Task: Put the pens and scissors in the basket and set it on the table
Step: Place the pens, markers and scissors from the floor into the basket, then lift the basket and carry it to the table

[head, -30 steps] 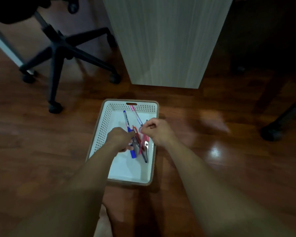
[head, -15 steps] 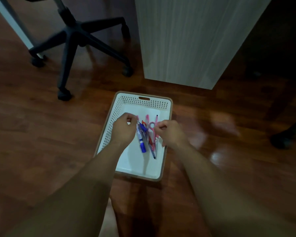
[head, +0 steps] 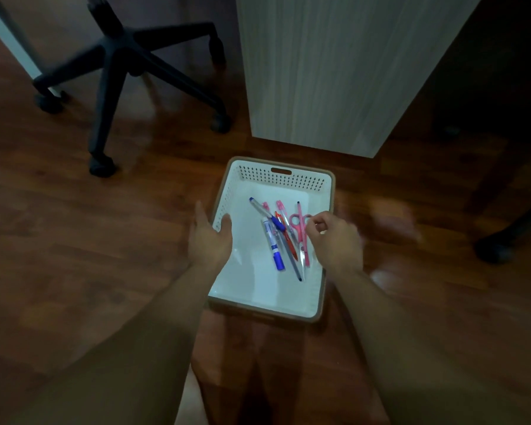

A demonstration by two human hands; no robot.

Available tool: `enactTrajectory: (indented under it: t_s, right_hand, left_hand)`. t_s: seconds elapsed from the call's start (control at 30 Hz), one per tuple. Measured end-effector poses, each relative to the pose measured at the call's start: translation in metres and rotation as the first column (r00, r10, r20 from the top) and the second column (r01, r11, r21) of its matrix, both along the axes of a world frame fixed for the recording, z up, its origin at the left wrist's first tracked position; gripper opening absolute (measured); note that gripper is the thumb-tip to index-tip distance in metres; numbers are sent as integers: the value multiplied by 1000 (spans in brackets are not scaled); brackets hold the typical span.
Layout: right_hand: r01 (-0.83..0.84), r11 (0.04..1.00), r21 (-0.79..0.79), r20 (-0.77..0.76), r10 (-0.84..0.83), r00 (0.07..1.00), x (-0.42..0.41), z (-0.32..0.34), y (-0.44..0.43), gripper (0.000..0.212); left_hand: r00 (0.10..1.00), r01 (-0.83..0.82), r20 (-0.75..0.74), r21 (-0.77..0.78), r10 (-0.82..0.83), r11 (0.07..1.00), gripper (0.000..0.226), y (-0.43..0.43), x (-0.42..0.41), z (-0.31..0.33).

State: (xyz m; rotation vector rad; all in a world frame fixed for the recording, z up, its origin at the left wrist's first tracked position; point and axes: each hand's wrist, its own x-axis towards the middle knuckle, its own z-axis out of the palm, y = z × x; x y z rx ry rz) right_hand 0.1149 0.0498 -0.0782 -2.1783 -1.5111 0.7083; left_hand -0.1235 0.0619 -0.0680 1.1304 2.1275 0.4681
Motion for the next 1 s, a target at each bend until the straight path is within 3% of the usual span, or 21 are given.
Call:
enactTrajectory:
  t_s: [0.1, 0.2, 0.27, 0.37, 0.5, 0.83, 1.0]
  right_hand:
    - [117, 984, 134, -37, -113, 993, 18, -4, -6, 18]
    - [280, 941, 188, -141, -257, 956, 38, -8, -16, 32]
    - [342, 933, 114, -188, -317, 930, 52, -14, -22, 34]
    - [290, 953, -84, -251, -302, 920, 65, -21, -28, 35]
    - [258, 926, -274, -421, -357, 834, 73, -18, -25, 37]
    - [299, 886, -354, -577, -459, 675, 93, -26, 21, 43]
    - [263, 868, -421, -630, -488, 604, 87, -20, 34, 43]
  left_hand:
    - [988, 113, 112, -48, -107, 992, 52, -10, 4, -12]
    - [970, 181, 177, -57, -169, 982, 46, -19, 17, -16]
    - [963, 191, 201, -51, -178, 980, 45, -21, 27, -21]
    - [958, 151, 256, -54, -133, 987, 43, -21, 35, -25]
    - [954, 130, 280, -51, -111, 990, 46, -17, 43, -26]
    - [890, -28, 447, -140, 88, 990, 37, 35, 56, -29]
    - [880, -102, 439, -201, 182, 974, 38, 37, 51, -19]
